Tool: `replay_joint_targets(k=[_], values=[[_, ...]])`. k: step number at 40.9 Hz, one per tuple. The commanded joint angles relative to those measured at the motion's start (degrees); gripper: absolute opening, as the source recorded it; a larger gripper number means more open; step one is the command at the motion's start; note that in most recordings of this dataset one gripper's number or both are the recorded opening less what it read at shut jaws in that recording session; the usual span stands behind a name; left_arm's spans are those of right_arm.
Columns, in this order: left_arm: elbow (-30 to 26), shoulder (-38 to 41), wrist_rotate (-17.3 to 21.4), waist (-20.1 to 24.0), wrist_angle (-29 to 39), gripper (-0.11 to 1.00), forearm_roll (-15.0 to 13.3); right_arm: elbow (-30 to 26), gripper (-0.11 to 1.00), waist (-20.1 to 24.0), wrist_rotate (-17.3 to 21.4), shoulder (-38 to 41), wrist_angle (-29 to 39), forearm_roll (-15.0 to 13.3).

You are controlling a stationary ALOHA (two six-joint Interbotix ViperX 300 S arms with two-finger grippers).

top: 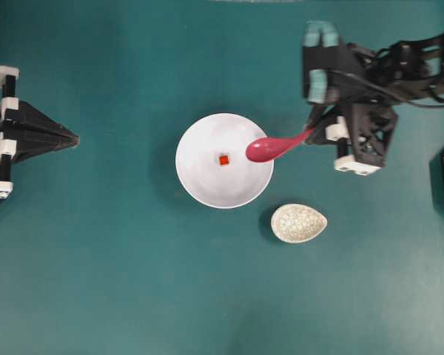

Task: Grip the spoon and scoop the red block from the bowl with right arm.
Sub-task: 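Lower the spoon bowl into the white bowl beside the red cube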

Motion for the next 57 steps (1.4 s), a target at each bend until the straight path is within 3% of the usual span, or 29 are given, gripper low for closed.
replay_joint_targets(k=[1,10,57], values=[[-0.7,0.09,0.09,0.18,-0.26,0.0,0.09,-4.13,0.24,-0.09,0.0,2.2,1.23,-1.41],[-0.79,0.0,0.09,0.18,-0.26,0.0,0.09,-8.61,0.24,-0.09,-0.09,7.56,4.92,-4.22],[-0.7,-0.18,0.09,0.26,-0.26,0.0,0.18,-9.4,0.24,2.29,-0.44,17.4,0.79,-4.48]])
